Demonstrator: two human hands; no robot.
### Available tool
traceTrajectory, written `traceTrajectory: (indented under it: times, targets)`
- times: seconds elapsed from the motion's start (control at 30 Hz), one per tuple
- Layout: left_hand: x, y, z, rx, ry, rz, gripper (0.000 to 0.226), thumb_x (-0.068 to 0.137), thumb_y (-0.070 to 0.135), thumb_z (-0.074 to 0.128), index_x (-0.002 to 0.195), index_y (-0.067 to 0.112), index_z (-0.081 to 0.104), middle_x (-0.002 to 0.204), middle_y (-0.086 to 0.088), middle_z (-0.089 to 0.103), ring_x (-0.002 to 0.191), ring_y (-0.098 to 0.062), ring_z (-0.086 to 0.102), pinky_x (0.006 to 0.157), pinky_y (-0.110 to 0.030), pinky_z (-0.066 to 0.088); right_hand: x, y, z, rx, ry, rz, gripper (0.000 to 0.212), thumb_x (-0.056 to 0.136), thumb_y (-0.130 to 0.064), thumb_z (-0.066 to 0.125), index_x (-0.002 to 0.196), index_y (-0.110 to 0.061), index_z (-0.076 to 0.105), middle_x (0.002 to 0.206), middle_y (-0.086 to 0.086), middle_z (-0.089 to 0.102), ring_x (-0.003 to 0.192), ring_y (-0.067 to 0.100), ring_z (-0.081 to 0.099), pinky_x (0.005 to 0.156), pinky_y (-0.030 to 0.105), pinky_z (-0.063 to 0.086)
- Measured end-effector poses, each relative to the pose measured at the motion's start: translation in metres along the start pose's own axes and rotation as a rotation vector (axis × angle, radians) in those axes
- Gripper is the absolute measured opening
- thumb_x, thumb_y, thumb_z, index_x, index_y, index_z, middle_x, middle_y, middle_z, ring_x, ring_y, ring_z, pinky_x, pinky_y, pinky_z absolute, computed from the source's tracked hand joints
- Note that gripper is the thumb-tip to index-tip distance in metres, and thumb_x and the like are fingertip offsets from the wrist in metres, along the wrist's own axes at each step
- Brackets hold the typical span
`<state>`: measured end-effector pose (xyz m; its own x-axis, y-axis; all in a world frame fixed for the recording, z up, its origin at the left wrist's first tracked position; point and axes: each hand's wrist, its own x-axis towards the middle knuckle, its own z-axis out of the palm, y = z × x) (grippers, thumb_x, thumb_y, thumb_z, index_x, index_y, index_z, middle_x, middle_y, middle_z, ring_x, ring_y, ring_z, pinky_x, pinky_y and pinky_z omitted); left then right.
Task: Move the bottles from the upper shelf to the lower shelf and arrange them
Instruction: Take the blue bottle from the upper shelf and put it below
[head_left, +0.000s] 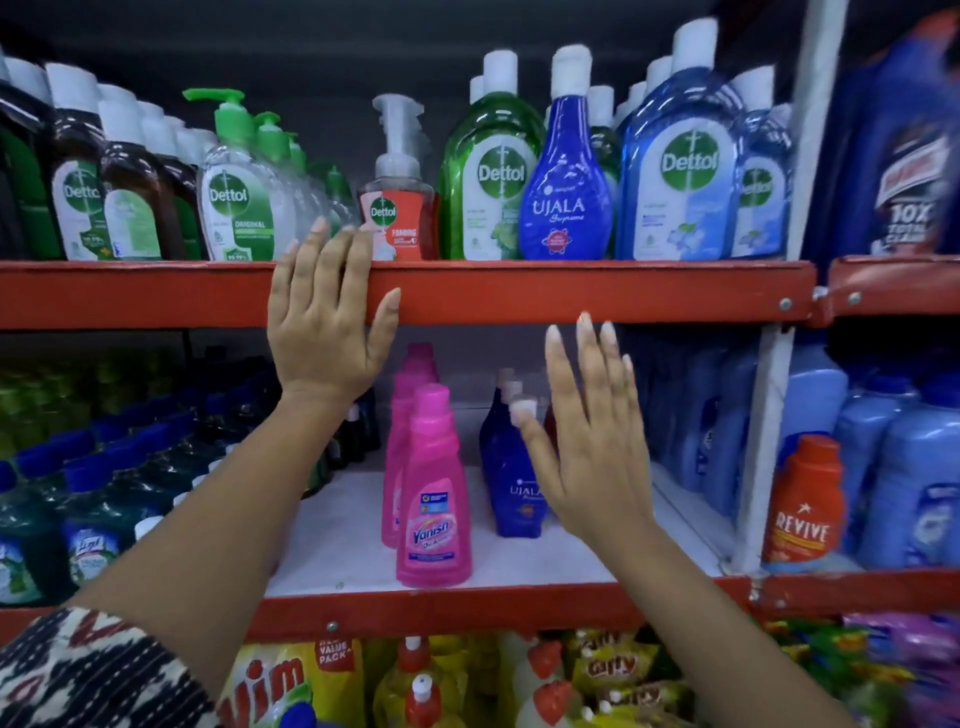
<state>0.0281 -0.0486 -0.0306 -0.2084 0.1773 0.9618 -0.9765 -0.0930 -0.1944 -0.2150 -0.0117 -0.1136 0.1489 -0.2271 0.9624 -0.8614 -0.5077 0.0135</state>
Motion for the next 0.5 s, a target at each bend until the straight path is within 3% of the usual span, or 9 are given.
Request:
traceTrajectory:
  times: [0.1, 0.2, 0.37, 0.5]
  targets:
    - [0.001, 0.0, -0.001, -0.008, -0.016, -0.003, 0.057, 0.106, 0.042, 0.027, 0.138, 0.003, 0.053, 0.132, -0.018, 0.062, 0.132, -0.034, 0.049, 0.113, -0.043, 0.028, 0.042, 0.011, -0.016, -0.01, 0.107, -0.029, 0.059, 0.101, -0.037, 0.044, 0.149, -0.007, 0.029, 0.158, 0.018, 0.028, 0.149, 0.032, 0.019, 0.121, 0.045, 0.022]
    - [0.002, 0.0, -0.002, -0.009, -0.033, -0.011, 0.058, 0.106, 0.043, 0.026, 0.137, 0.002, 0.054, 0.132, -0.018, 0.062, 0.131, -0.036, 0.049, 0.112, -0.045, 0.03, 0.085, 0.02, -0.026, 0.012, 0.142, -0.004, 0.056, 0.101, -0.034, 0.043, 0.147, -0.006, 0.033, 0.153, 0.019, 0.037, 0.143, 0.033, 0.033, 0.117, 0.036, 0.025]
    - [0.001, -0.001, -0.001, -0.015, -0.05, -0.029, 0.06, 0.105, 0.044, 0.025, 0.137, 0.002, 0.054, 0.133, -0.019, 0.061, 0.132, -0.034, 0.047, 0.111, -0.046, 0.031, 0.137, 0.029, -0.036, 0.083, 0.069, 0.066, 0.06, 0.1, -0.036, 0.044, 0.149, -0.005, 0.027, 0.146, 0.018, 0.042, 0.13, 0.031, 0.045, 0.097, 0.036, 0.046]
    - [0.002, 0.001, -0.002, -0.008, -0.046, -0.034, 0.061, 0.105, 0.043, 0.025, 0.135, 0.0, 0.056, 0.131, -0.02, 0.063, 0.13, -0.034, 0.047, 0.11, -0.047, 0.032, 0.163, 0.031, -0.04, 0.119, -0.046, 0.131, 0.065, 0.097, -0.043, 0.048, 0.148, -0.008, 0.026, 0.138, 0.016, 0.05, 0.12, 0.032, 0.053, 0.088, 0.04, 0.047]
